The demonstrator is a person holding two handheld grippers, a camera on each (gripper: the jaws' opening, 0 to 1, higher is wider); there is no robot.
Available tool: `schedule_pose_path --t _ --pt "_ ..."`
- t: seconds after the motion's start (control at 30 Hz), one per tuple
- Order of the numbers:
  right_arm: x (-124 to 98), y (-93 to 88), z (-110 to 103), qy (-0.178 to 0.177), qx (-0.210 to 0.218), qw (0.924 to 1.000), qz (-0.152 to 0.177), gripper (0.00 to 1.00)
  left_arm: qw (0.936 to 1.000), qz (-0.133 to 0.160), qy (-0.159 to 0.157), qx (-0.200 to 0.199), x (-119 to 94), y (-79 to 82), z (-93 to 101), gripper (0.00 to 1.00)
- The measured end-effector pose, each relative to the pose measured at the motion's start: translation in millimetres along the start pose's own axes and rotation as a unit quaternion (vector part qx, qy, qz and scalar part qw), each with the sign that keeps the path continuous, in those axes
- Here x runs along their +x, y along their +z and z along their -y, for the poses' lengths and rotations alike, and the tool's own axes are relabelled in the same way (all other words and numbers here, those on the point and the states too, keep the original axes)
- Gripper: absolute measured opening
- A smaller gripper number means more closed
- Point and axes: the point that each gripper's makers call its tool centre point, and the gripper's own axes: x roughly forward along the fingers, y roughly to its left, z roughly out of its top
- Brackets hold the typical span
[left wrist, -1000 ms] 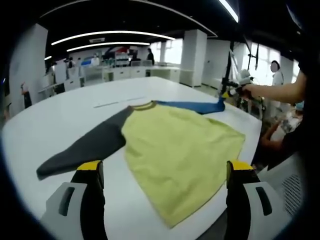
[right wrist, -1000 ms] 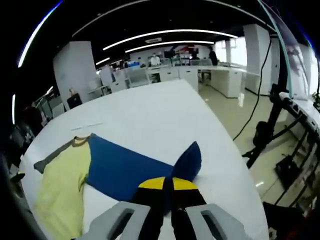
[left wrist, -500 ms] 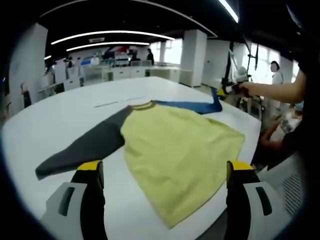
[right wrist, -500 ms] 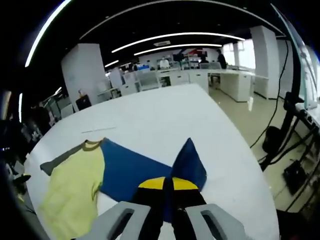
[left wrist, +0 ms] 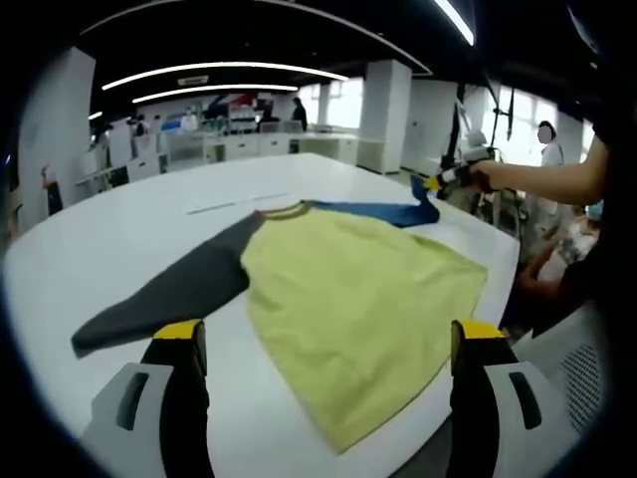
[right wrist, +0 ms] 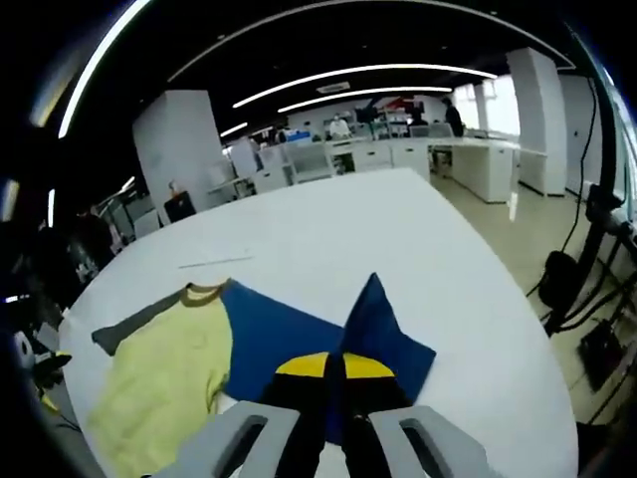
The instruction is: Fold the garment on the visible template until the final outline fits inside the template.
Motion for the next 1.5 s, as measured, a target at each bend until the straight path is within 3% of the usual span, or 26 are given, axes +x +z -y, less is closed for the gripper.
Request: schedule_pose_path --t 0.17,0.73,1.5 --pt "-1 -3.8 -30 0.012 -0.002 0.9999 0.002 0.0 1.0 0.0 -0.002 0.001 1 0.8 2.2 0.99" --pt "19 -8.6 -73 0.045 0.012 0.9989 0.001 0.0 1.0 0.001 0.003 -0.005 0 1.1 2.9 0.99" --pt "43 -10.4 -130 0.096 -0.017 0.9951 -0.016 0.0 1.0 -0.003 0.001 -0.004 0 -3.3 5.1 0.99"
